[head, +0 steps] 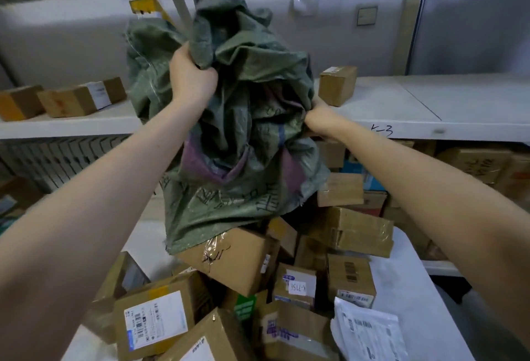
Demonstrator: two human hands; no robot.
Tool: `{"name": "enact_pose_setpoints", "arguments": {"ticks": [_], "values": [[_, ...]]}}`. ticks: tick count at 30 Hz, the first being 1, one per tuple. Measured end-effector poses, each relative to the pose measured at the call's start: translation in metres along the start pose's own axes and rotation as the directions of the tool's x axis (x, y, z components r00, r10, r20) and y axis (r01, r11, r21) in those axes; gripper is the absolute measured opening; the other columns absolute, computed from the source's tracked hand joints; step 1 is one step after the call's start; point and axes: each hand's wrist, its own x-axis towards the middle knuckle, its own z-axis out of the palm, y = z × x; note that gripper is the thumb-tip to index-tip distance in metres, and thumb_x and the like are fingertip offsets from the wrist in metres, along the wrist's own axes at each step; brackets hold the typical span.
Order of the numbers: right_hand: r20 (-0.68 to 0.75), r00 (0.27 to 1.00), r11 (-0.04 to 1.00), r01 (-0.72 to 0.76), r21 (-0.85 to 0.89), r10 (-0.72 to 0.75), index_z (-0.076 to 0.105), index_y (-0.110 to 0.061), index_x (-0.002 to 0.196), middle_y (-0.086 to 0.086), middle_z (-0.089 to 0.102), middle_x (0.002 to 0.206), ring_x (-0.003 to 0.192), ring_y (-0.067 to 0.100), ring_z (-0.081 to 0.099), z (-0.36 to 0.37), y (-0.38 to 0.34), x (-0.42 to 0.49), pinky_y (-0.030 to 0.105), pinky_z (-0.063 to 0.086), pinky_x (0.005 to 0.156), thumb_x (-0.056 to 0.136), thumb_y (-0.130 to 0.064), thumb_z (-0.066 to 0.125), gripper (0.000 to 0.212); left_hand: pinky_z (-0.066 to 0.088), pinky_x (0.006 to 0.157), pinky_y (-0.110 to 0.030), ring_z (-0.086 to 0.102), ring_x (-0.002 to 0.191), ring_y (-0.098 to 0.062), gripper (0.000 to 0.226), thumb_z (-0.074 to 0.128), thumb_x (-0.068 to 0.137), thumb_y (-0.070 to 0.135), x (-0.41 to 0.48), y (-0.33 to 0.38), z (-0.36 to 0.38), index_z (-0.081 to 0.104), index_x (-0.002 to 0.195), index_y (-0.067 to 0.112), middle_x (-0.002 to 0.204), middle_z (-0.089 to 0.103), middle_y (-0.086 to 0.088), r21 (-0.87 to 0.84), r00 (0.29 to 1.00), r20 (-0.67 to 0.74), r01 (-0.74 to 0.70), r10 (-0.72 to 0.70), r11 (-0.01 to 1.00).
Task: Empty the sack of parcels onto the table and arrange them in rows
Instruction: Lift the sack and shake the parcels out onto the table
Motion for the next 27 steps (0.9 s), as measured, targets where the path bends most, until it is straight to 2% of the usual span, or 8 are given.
{"name": "enact_pose_setpoints", "arguments": {"ticks": [3,7,11,14,17,20,23,27], "values": [[-0.179,0.979,0.958,0.143,0.247,-0.1,0.047,-0.01,0.133,0.015,0.057,0.13,0.117,0.03,0.057,-0.003,-0.022,0.013,0.044,0.048,0.101,0.094,-0.015,0.049,0.04,0.039,0.075,0.001,0.046,0.088,0.007,0.037,0.053,0.091,0.002,0.006,0.023,-0.01,0.039,0.087,0.036,0.09,0.045,0.022,-0.044,0.989,-0.086,-0.128,0.124,0.991],[-0.263,0.948,0.831,0.287,0.477,-0.177,0.042,-0.008,0.138,0.014,0.057,0.131,0.121,0.026,0.056,-0.002,-0.057,0.004,0.047,0.046,0.103,0.092,-0.007,0.056,0.047,0.041,0.083,-0.005,0.052,0.092,0.004,0.032,0.054,0.085,0.008,0.017,0.038,-0.022,0.041,0.094,0.037,0.097,0.052,0.015,-0.007,0.927,-0.202,-0.323,0.315,0.946],[-0.01,0.989,0.98,0.15,0.131,-0.15,0.018,-0.016,0.15,0.003,0.04,0.147,0.129,0.013,0.041,0.002,-0.038,-0.01,0.03,0.034,0.109,0.083,-0.018,0.075,0.088,0.048,0.093,-0.022,0.058,0.102,-0.013,0.022,0.055,0.084,0.011,0.017,0.017,-0.021,0.056,0.105,0.019,0.107,0.062,-0.004,0.053,0.93,-0.159,-0.327,0.331,0.943],[0.084,0.992,0.995,0.099,-0.028,-0.096,0.019,-0.015,0.149,0.006,0.039,0.145,0.132,0.017,0.038,0.0,-0.021,-0.019,0.025,0.033,0.099,0.077,-0.012,0.079,0.093,0.05,0.096,-0.032,0.06,0.105,-0.016,0.03,0.055,0.083,0.011,0.008,0.003,-0.015,0.061,0.112,0.007,0.109,0.065,-0.009,0.02,0.959,-0.139,-0.248,0.248,0.969],[0.119,0.989,0.99,0.098,-0.105,-0.085,0.022,-0.019,0.147,0.005,0.038,0.147,0.137,0.024,0.035,-0.006,-0.016,-0.015,0.029,0.032,0.105,0.069,-0.019,0.086,0.101,0.049,0.097,-0.031,0.059,0.105,-0.015,0.033,0.054,0.085,0.013,0.008,0.009,-0.012,0.06,0.116,0.006,0.111,0.064,-0.007,0.019,0.964,-0.163,-0.212,0.212,0.977],[0.08,0.992,0.947,0.12,-0.298,-0.1,0.016,-0.023,0.15,0.008,0.027,0.154,0.142,0.03,0.023,-0.014,-0.005,-0.012,0.046,0.024,0.116,0.058,-0.034,0.091,0.119,0.046,0.1,-0.025,0.057,0.108,-0.012,0.034,0.053,0.086,0.014,0.013,0.018,-0.014,0.055,0.12,0.013,0.116,0.06,-0.003,0.008,0.957,-0.203,-0.211,0.208,0.977],[0.143,0.99,0.949,0.029,-0.313,0.017,0.006,-0.021,0.153,0.008,0.015,0.159,0.145,0.029,0.018,-0.012,0.015,-0.018,0.047,0.022,0.118,0.054,-0.038,0.091,0.132,0.041,0.099,-0.014,0.054,0.109,-0.007,0.03,0.052,0.089,0.013,0.015,0.021,-0.018,0.048,0.115,0.027,0.113,0.056,0.005,-0.013,0.952,-0.214,-0.225,0.218,0.974],[0.184,0.983,0.996,0.027,-0.091,-0.01,0.006,-0.02,0.153,0.005,0.025,0.156,0.142,0.023,0.028,-0.004,0.016,-0.025,0.04,0.028,0.117,0.058,-0.029,0.09,0.127,0.043,0.087,-0.008,0.052,0.092,0.006,0.035,0.052,0.091,0.007,0.006,0.036,-0.014,0.041,0.093,0.041,0.097,0.051,0.02,-0.09,0.951,-0.208,-0.254,0.231,0.963]]}}
